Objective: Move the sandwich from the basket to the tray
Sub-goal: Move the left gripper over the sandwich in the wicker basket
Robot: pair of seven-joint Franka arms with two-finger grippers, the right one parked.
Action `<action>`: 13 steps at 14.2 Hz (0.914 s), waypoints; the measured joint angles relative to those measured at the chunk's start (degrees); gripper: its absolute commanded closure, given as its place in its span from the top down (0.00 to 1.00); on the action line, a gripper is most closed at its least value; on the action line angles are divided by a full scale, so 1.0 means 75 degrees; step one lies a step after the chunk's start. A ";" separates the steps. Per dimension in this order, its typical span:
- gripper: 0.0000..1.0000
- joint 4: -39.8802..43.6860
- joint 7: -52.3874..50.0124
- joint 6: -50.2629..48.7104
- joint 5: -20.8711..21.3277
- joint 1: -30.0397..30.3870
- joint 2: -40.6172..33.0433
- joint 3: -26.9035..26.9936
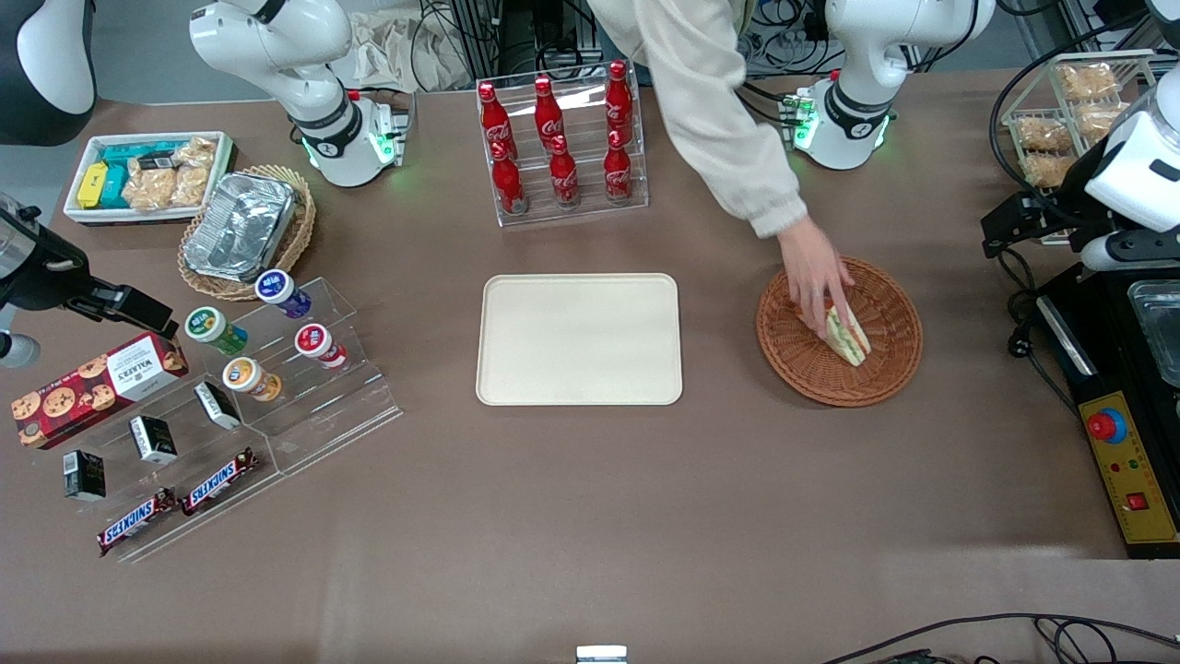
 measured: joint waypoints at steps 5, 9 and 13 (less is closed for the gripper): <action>1.00 -0.0036 0.0006 -0.0020 0.0001 -0.0001 -0.0001 -0.0003; 1.00 -0.0985 0.0015 -0.0012 -0.0004 -0.0006 -0.0065 -0.0065; 1.00 -0.2315 -0.0478 0.0974 -0.0604 0.0002 -0.0149 -0.0110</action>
